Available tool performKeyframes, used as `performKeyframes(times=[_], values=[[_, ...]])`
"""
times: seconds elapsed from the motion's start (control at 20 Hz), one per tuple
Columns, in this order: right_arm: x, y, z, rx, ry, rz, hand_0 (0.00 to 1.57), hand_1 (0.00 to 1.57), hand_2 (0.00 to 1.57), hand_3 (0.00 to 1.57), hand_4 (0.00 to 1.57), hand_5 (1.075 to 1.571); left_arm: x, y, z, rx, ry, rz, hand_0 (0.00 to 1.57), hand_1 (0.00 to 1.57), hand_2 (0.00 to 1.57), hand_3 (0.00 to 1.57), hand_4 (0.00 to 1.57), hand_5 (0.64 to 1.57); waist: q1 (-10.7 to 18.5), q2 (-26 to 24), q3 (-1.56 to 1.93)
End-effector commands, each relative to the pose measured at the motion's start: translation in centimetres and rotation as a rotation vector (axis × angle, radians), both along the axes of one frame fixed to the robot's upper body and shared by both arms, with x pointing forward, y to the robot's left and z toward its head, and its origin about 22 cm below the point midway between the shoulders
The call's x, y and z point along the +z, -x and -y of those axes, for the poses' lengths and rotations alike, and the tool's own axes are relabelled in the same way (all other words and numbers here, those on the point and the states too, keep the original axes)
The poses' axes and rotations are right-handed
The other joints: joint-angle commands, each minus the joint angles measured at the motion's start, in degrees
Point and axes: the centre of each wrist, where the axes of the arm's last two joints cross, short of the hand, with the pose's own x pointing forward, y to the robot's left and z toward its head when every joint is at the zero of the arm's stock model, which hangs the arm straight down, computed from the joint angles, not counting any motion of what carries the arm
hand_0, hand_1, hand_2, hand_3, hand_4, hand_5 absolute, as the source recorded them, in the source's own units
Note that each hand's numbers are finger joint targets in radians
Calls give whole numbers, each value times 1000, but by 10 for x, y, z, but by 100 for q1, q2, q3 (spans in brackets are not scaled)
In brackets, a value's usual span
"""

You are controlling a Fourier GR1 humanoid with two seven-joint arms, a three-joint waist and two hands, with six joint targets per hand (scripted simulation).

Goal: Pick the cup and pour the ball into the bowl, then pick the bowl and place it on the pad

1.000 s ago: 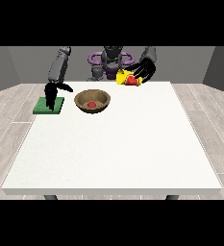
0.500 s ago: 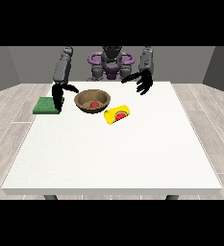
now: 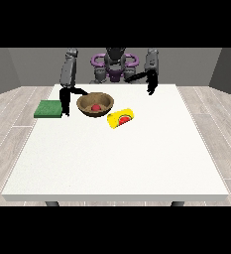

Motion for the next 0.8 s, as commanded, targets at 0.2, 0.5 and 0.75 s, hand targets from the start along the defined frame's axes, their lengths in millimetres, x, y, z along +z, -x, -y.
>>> performKeyframes(times=[0.2,0.5,0.75], values=[[-19,9,12,-98,-59,44,0,0,0,0,143,1530,54,1,16,-104,-35,98,0,0,0,0,0,1556,635,603,7],[-3,-8,-2,-69,-97,25,0,0,0,0,227,1532,29,8,19,-96,-9,81,0,0,0,0,0,1559,598,472,1],[3,-19,-54,-17,-105,-33,0,0,0,0,357,1545,17,-4,-26,-34,3,4,0,0,0,0,0,1563,285,-78,-8]])
